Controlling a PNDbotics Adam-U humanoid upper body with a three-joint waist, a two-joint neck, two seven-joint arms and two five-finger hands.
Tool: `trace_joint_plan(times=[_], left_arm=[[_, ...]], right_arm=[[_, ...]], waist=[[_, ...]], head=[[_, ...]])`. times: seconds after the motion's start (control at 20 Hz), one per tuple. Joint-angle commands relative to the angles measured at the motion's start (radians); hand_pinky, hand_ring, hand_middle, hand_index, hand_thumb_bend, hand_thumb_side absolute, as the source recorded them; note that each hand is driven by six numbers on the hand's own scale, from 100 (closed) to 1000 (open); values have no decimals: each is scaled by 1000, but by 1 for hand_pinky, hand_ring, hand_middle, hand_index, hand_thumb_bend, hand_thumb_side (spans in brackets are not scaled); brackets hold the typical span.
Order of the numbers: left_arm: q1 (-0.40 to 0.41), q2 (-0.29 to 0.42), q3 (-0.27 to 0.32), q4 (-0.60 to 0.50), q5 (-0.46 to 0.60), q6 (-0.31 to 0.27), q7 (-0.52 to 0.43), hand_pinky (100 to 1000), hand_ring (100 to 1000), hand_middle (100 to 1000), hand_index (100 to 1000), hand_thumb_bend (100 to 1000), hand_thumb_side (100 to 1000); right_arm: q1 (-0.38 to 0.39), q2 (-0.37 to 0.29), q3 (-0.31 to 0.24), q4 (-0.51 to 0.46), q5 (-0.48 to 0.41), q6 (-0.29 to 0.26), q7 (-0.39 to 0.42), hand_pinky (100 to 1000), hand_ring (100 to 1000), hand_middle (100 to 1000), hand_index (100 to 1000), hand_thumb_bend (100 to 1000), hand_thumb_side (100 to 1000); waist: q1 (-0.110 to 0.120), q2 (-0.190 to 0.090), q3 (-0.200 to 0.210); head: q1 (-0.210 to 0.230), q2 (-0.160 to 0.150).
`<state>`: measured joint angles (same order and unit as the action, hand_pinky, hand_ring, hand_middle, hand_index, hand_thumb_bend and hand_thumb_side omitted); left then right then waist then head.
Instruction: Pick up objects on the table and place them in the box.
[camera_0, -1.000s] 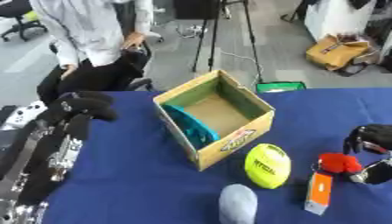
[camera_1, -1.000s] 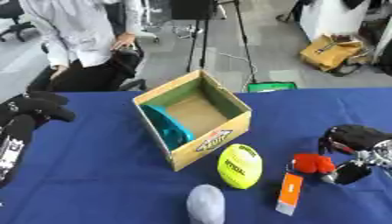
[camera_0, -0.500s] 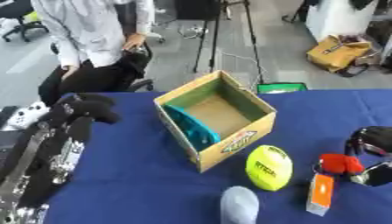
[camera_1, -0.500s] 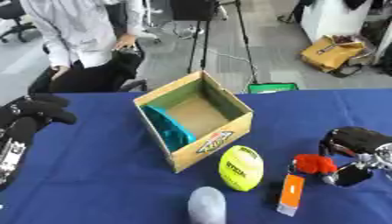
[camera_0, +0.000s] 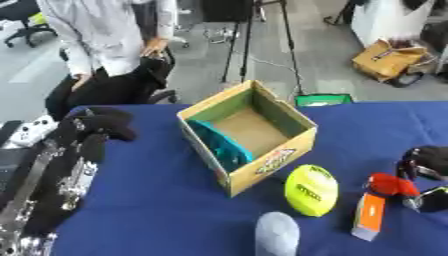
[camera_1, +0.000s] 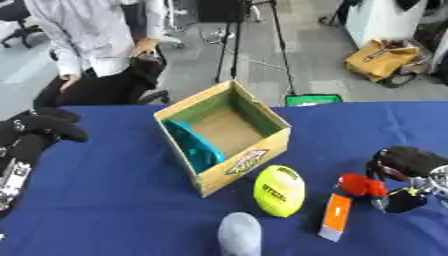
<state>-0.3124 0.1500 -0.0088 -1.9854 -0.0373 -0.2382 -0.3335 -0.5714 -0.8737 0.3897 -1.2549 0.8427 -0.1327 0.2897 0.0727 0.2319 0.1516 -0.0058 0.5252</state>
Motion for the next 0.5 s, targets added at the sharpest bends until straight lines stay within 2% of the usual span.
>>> trace_joint_plan(times=[0.05, 0.1, 0.5], left_arm=[[-10, 10, 3, -15, 3, -2, -4, 698, 681, 724, 757, 100, 619], [-10, 10, 3, -15, 3, -2, -4, 698, 681, 724, 757, 100, 616], [-9, 10, 3, -15, 3, 0, -6, 699, 682, 724, 757, 100, 612]], right_arm=[[-6, -19, -2, -3, -8, 10, -18, 937, 871, 482, 626, 381, 437], [-6, -19, -3, -3, -10, 13, -22, 937, 871, 482, 625, 393, 431], [-6, -22, -4, -9, -16, 29, -56, 933, 856, 461, 597, 302, 480]], waist=[[-2, -11, 1], [-2, -11, 1], [-3, -12, 0]], head=[[3, -11], [3, -11], [5, -9]])
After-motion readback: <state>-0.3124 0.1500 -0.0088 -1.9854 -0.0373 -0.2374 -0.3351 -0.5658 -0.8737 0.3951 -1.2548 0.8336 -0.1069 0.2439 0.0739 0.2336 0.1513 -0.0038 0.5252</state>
